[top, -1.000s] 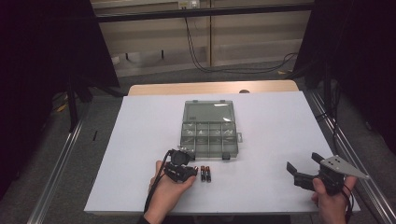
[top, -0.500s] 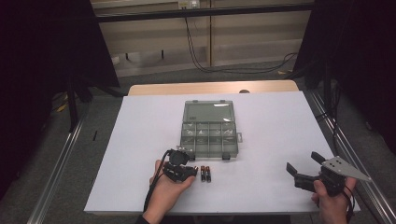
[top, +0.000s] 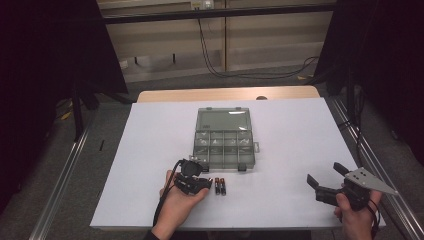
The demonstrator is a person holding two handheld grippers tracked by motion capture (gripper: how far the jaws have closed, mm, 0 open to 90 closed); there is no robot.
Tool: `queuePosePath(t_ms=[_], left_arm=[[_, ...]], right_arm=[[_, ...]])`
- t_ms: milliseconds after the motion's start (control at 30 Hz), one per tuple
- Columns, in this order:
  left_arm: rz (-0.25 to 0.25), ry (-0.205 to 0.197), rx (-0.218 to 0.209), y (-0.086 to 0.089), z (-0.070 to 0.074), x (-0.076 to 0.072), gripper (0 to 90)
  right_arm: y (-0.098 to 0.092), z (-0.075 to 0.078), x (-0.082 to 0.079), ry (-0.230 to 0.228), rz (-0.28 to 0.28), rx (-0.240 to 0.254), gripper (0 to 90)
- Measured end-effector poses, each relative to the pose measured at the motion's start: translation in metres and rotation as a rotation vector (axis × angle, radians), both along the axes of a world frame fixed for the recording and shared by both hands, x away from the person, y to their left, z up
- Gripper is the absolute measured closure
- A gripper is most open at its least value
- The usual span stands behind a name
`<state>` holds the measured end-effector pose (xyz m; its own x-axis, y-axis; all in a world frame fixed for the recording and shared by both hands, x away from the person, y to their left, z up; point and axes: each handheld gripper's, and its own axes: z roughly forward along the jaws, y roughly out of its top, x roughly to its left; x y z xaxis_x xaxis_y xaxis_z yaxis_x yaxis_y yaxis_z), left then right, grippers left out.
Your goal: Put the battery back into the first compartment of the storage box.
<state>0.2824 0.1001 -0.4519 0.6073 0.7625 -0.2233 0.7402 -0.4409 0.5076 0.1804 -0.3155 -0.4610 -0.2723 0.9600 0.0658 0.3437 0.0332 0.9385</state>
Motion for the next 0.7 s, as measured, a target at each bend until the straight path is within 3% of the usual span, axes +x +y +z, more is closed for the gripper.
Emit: queuePosePath(t_ms=[700], left_arm=[[0.016,-0.023,-0.042,0.008,0.021,0.010,76.9]], right_arm=[[0.000,0.001,-0.002,-0.003,0.005,-0.004,2.2]])
